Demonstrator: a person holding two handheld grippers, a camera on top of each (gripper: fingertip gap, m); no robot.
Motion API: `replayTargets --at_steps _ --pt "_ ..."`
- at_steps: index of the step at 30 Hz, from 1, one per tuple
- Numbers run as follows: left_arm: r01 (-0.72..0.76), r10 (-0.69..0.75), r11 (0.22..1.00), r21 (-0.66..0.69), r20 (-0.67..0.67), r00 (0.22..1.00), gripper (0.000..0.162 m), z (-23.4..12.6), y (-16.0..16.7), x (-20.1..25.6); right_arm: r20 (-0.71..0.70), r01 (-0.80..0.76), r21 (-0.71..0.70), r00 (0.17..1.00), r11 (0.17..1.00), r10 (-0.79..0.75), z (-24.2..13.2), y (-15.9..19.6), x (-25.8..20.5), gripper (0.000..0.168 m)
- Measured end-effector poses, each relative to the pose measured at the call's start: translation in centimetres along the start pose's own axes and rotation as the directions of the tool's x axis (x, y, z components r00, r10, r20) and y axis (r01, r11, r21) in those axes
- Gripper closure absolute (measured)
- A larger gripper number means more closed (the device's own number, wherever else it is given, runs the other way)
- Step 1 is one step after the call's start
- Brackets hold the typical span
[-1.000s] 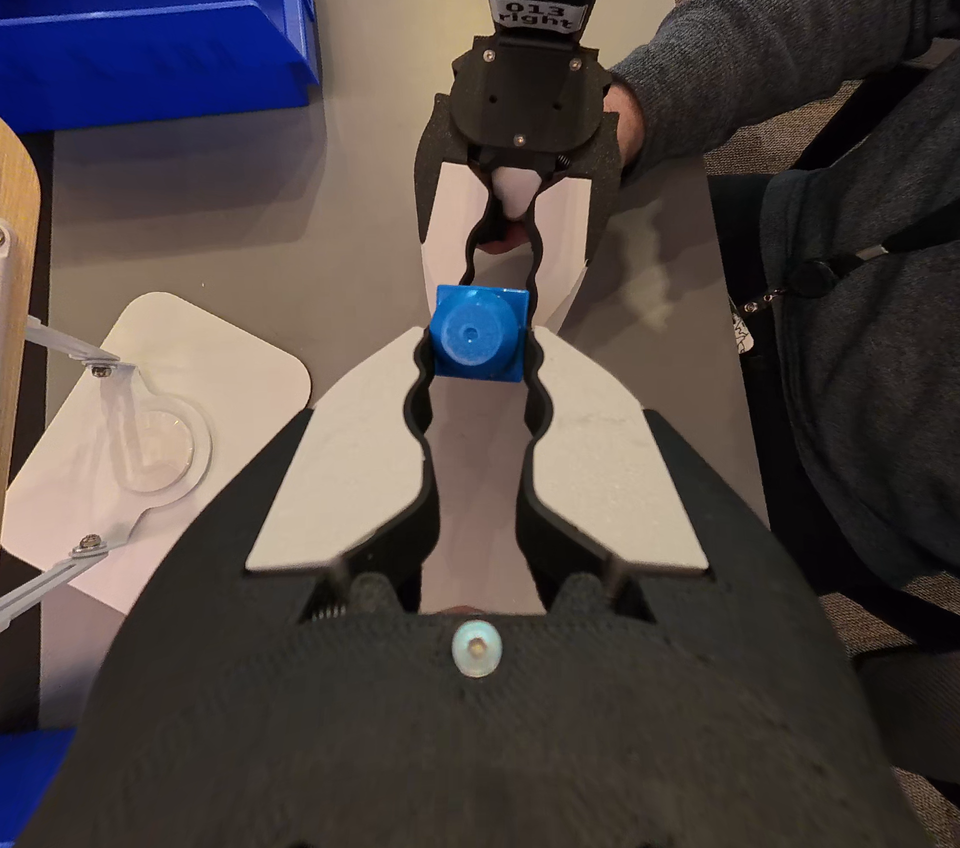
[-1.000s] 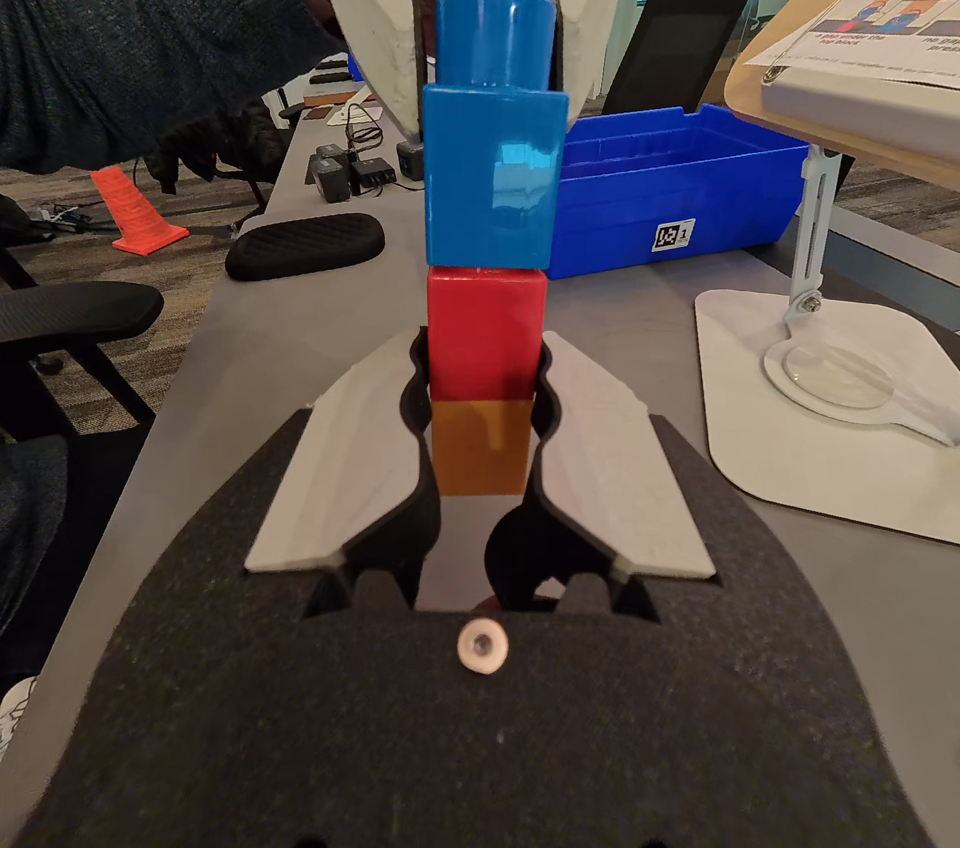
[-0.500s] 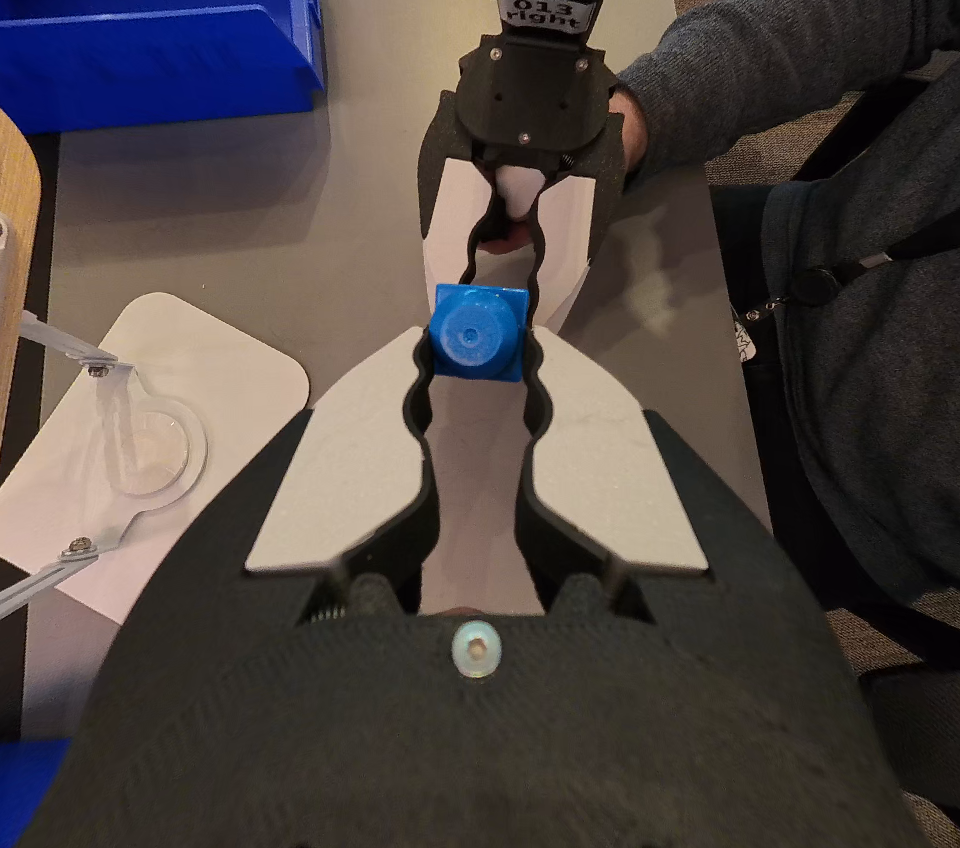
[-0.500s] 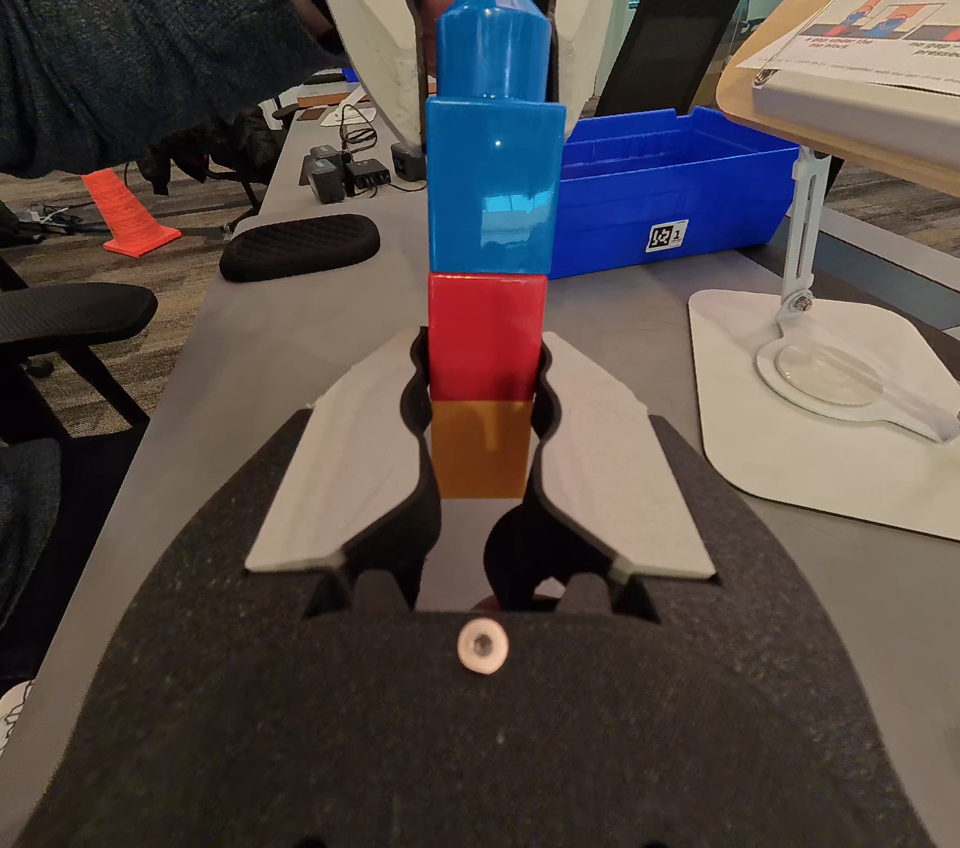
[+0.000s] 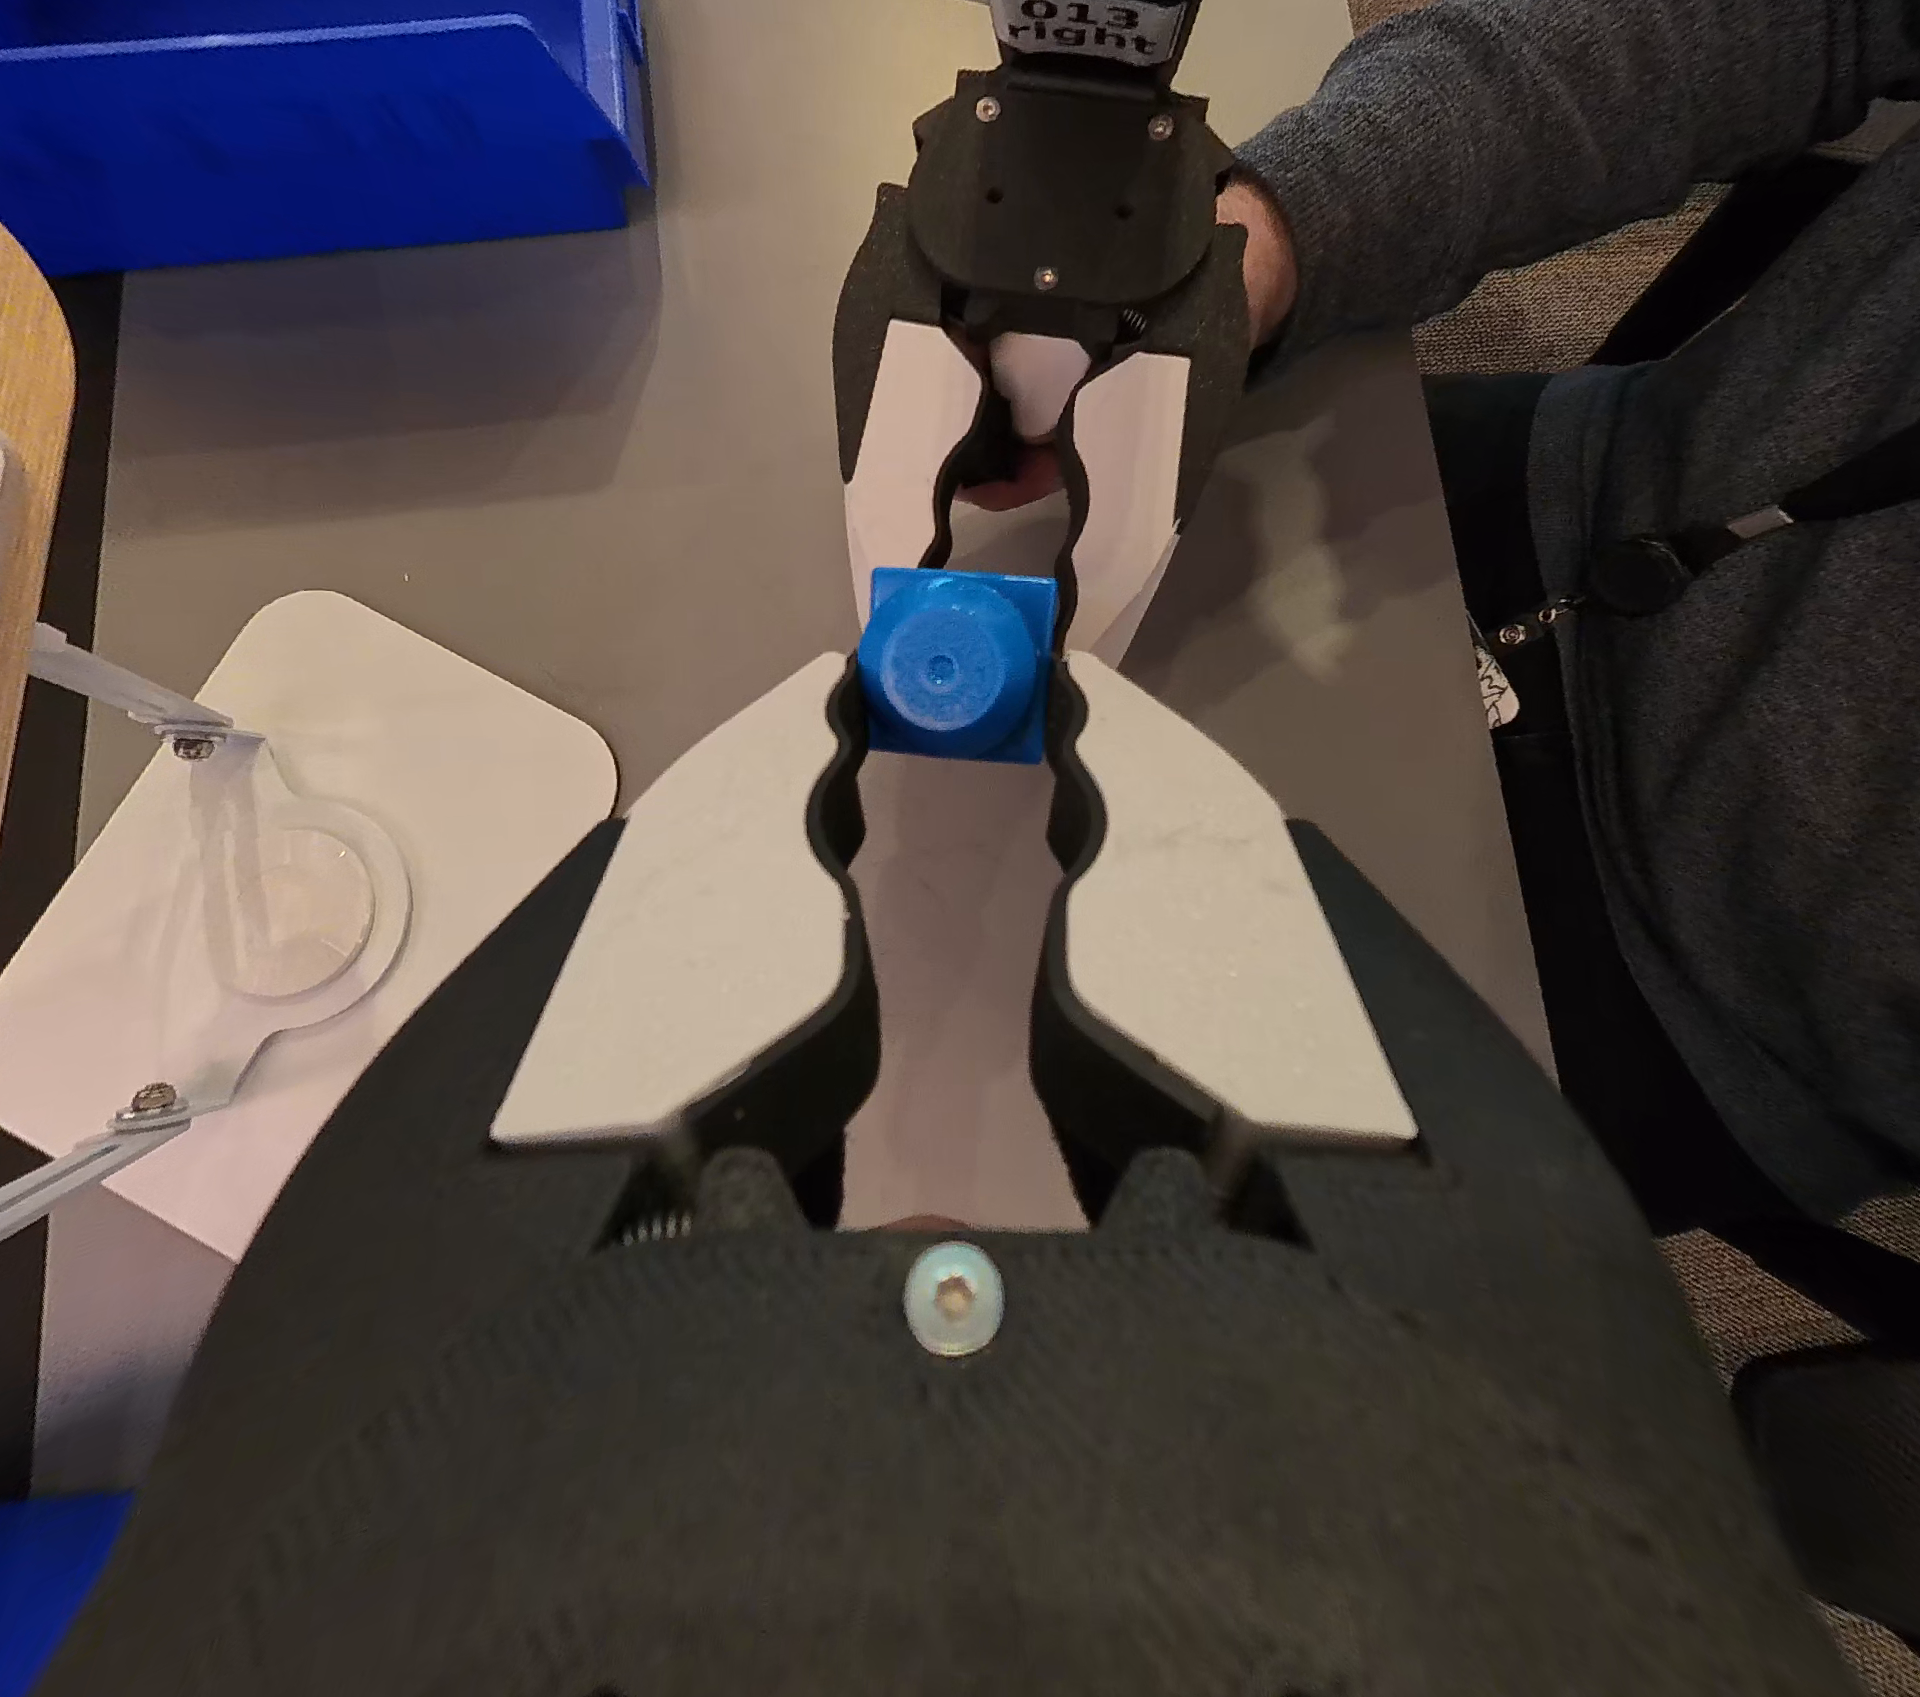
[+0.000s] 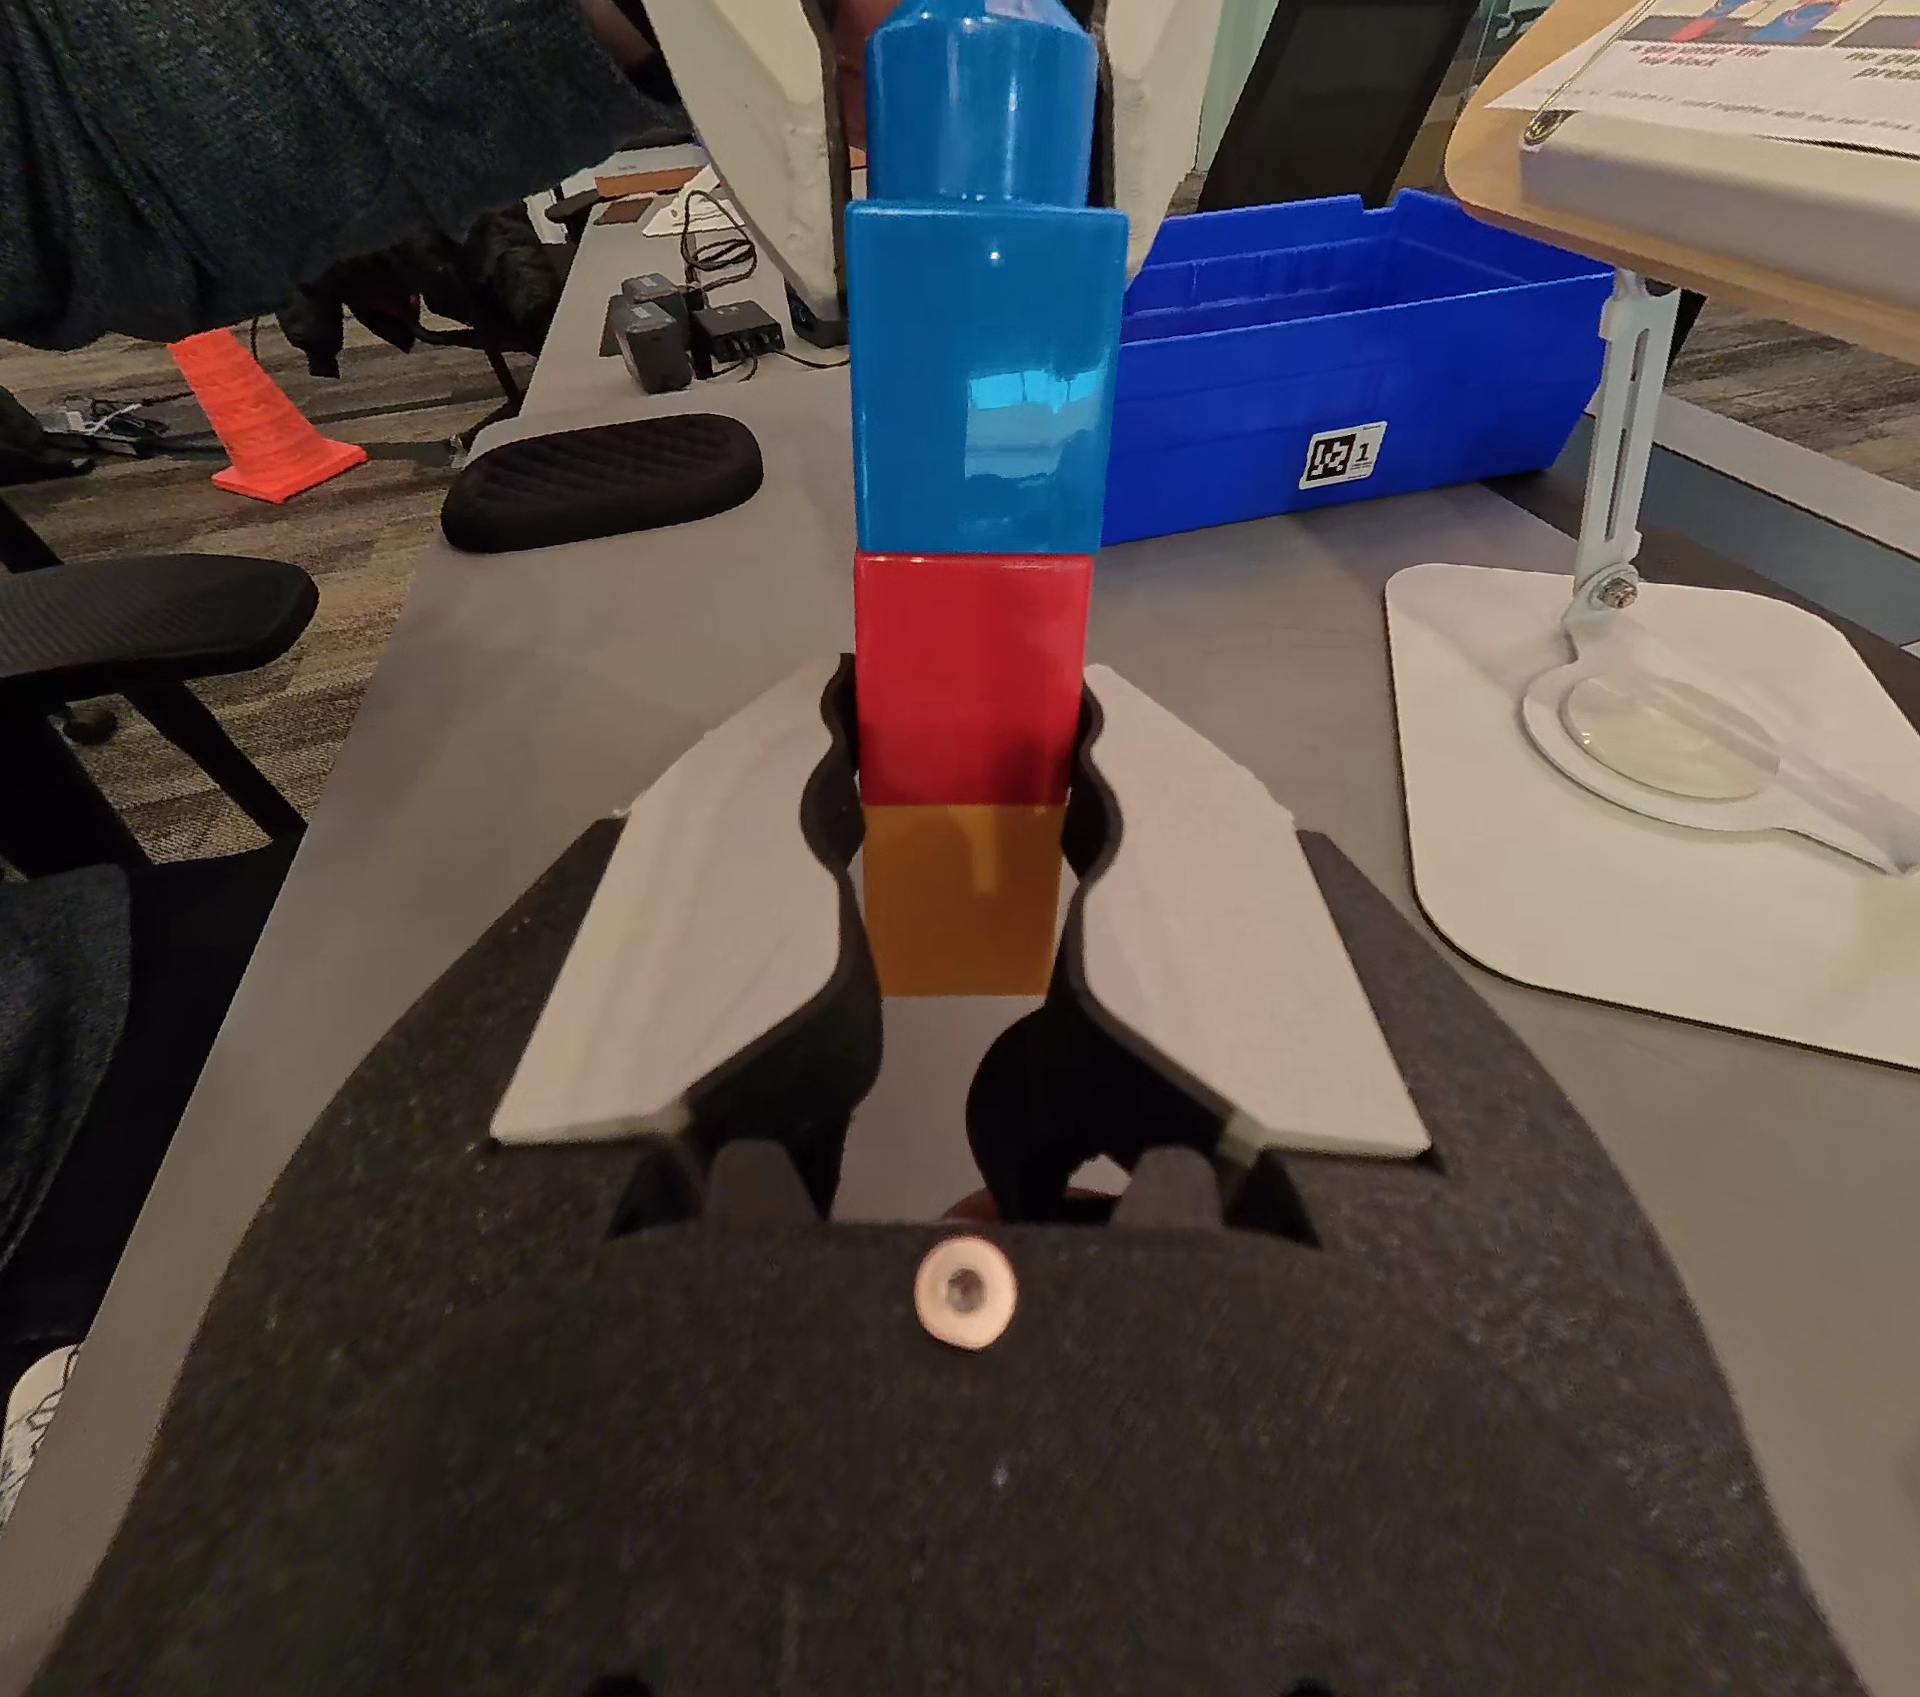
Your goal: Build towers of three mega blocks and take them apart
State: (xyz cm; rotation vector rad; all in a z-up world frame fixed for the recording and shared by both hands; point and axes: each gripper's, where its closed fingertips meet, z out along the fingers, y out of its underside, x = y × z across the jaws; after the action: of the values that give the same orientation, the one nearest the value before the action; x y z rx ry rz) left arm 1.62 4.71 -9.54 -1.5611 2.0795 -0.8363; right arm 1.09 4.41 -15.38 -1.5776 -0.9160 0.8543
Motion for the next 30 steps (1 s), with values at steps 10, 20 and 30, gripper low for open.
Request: replayTargets --at_steps 10,20,30 --pt "-0.015 0.015 1.000 -0.002 -0.007 1.000 0.129 0.1 0.0 0.1 0.006 0.004 -0.011 1.000 1.000 -0.004 0.0 0.0 -0.1 0.133" --pt "0.055 -0.060 0.991 0.118 0.037 0.998 0.115 -1.0 -1.6 -1.3 0.065 -0.063 0.086 0.996 0.994 0.058 -0.7 -1.8 0.1 0.132" --pt "0.225 -0.219 0.910 0.348 -0.056 0.974 0.109 1.6 -0.6 -0.7 0.172 -0.277 0.232 0.955 0.932 0.241 -2.0 -3.2 0.8 0.132"
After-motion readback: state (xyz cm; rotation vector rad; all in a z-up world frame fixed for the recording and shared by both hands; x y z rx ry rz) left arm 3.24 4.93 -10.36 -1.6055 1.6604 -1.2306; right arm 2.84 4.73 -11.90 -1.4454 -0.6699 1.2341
